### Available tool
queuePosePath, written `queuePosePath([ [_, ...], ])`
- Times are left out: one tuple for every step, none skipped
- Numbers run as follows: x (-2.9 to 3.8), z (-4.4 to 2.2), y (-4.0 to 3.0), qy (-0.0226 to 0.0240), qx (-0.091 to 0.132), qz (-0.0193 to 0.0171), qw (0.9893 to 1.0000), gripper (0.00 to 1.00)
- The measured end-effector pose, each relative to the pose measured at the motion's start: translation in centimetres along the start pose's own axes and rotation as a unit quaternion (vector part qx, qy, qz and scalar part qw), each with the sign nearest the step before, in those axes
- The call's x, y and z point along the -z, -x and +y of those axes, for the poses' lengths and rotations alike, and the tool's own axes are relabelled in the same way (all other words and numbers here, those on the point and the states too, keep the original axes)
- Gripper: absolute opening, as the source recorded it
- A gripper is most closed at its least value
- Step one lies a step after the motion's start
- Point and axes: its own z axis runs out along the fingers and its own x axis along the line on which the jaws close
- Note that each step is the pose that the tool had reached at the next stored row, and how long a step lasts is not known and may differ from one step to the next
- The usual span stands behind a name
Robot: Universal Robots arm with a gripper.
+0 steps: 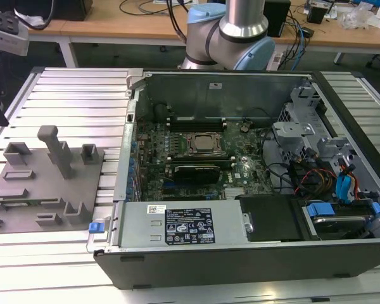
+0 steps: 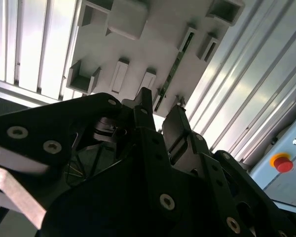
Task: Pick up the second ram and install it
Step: 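Pick up the second ram and move it above second insertion slot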
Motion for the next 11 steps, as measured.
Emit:
queuePosePath([
  [-0.08,0.0,0.0,0.0,0.0,0.0,1.0,0.36],
  [-0.15,0.0,0.0,-0.0001,0.0,0.0,1.0,0.36],
  [-0.23,-0.01,0.0,-0.0001,0.0,0.0,1.0,0.36],
  [-0.3,-0.01,0.0,0.0,0.0,0.0,1.0,0.36],
  [-0.52,-0.01,0.0,0.0,0.0,0.0,1.0,0.36],
  [-0.74,-0.02,0.0,-0.0001,0.0,0.0,1.0,0.36],
  [-0.87,-0.02,0.0,0.0,0.0,0.0,1.0,0.36],
  [-0.97,-0.02,0.0,0.0,0.0,0.0,1.0,0.36],
  [-1.08,-0.03,-0.02,0.0,0.0,0.0,1.0,0.36],
  [-1.18,-0.04,-0.08,0.0001,0.001,-0.0006,1.0,0.36],
  [-1.26,-0.04,-0.21,0.0002,0.004,-0.0017,1.0,0.36],
])
